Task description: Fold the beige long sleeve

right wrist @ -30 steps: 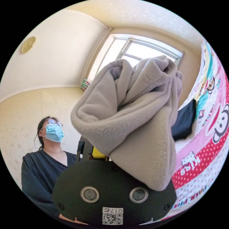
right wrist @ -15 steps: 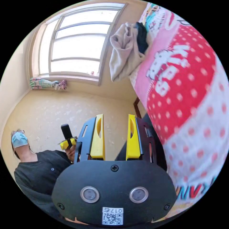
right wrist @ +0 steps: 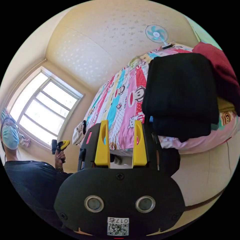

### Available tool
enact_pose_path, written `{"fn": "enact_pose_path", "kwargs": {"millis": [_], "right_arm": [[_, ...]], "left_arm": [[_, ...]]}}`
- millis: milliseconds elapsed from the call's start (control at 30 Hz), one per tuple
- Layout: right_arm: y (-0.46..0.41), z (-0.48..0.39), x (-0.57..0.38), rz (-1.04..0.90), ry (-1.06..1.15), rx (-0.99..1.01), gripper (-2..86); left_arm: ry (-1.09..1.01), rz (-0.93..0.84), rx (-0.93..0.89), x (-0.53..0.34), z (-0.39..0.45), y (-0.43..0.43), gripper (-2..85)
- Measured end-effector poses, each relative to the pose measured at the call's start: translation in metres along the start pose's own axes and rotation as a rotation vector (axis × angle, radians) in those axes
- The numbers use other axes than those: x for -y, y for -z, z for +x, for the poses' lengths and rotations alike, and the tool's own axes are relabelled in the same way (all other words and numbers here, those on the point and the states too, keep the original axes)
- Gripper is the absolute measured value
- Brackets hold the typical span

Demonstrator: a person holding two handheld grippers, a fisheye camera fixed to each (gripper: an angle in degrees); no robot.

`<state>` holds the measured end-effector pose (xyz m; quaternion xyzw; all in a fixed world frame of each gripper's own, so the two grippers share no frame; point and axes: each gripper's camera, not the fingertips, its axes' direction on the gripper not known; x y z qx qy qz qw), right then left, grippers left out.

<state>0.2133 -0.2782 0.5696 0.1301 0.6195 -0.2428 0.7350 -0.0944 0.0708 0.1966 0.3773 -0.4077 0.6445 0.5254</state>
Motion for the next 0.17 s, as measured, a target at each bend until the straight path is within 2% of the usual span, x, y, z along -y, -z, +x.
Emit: {"fn": "enact_pose_path", "kwargs": {"millis": [100,167], "right_arm": [[0.048,-0.005,-0.021,0.183,-0.019,-0.038,14.2],[0.062,-0.007,-0.039,0.268,-0.053,-0.132,14.4]], "left_arm": [[-0.091,-0.119,-0.066,0.001,0.030,-0.045,8.1],[-0.133,-0.187,-0.018,-0.004,0.041,-0.062,8.0]]}}
